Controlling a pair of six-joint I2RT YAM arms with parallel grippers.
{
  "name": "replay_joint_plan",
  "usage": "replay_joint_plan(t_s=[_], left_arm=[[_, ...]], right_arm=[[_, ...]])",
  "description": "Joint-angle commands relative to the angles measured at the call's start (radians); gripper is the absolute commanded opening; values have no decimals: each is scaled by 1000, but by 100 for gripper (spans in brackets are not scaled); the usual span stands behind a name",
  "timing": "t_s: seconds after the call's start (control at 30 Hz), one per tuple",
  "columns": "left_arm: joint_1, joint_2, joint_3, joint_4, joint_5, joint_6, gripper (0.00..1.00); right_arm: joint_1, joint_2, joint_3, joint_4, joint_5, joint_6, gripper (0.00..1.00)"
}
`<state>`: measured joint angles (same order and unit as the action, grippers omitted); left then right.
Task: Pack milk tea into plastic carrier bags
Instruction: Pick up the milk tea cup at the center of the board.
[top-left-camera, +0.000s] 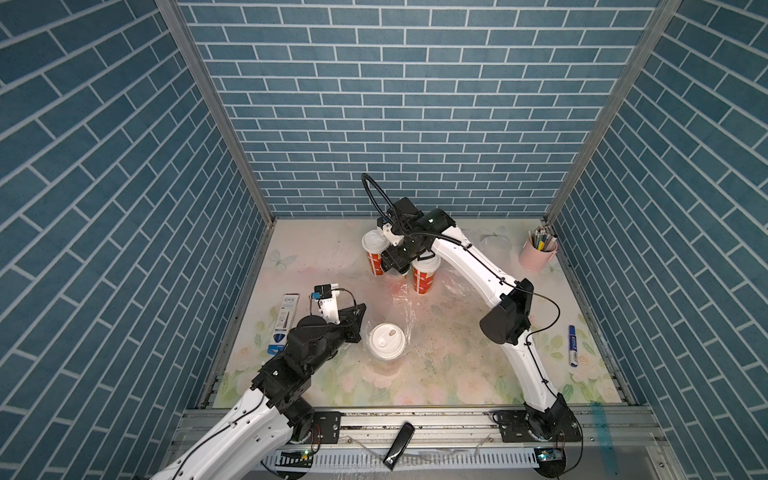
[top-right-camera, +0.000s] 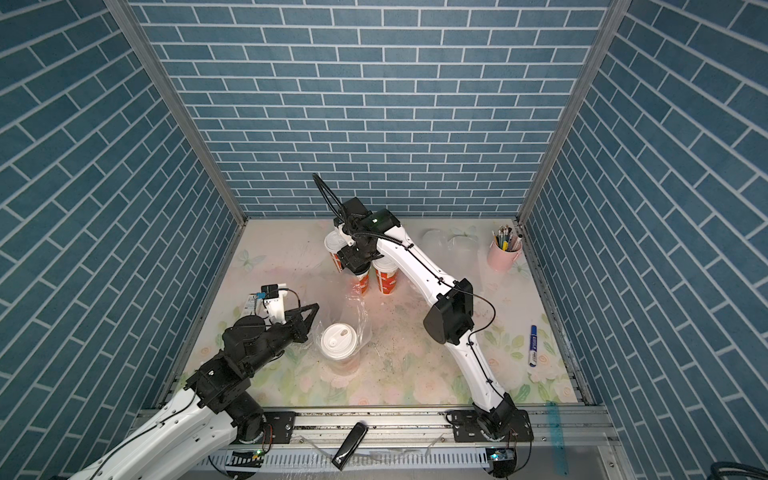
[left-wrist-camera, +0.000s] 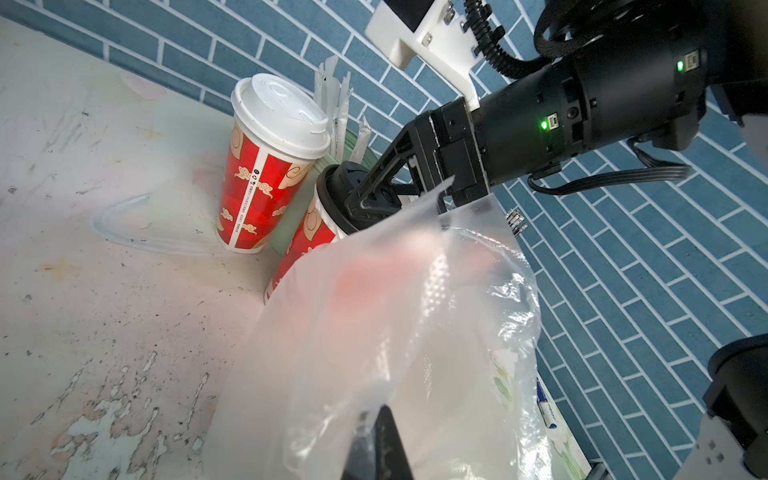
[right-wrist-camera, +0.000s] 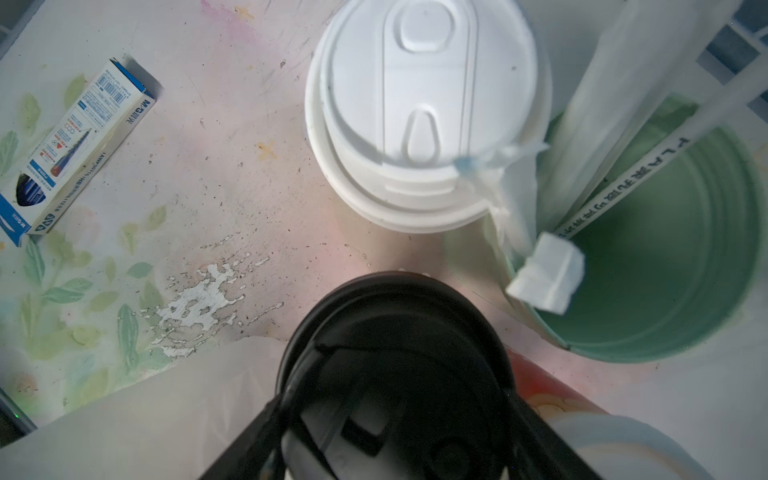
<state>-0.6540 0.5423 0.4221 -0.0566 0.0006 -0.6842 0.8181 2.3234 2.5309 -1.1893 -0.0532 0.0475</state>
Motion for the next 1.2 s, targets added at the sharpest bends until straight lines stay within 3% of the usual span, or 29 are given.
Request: replay_joint_plan(t_s=[0.0, 0.8, 1.07, 1.17], left_arm=[[4, -10, -2, -15, -9, 10, 0], [4, -13, -14, 23, 0, 15, 0], [4, 8, 3, 26, 4, 31, 0], [3, 23, 12, 24, 7, 36, 0]], right_arm=[[7, -51, 24, -1, 9, -4, 76], [7, -243, 23, -7, -6, -11, 76], [6, -332, 26, -15, -29, -18, 76], [7, -373, 25, -15, -91, -20, 76]])
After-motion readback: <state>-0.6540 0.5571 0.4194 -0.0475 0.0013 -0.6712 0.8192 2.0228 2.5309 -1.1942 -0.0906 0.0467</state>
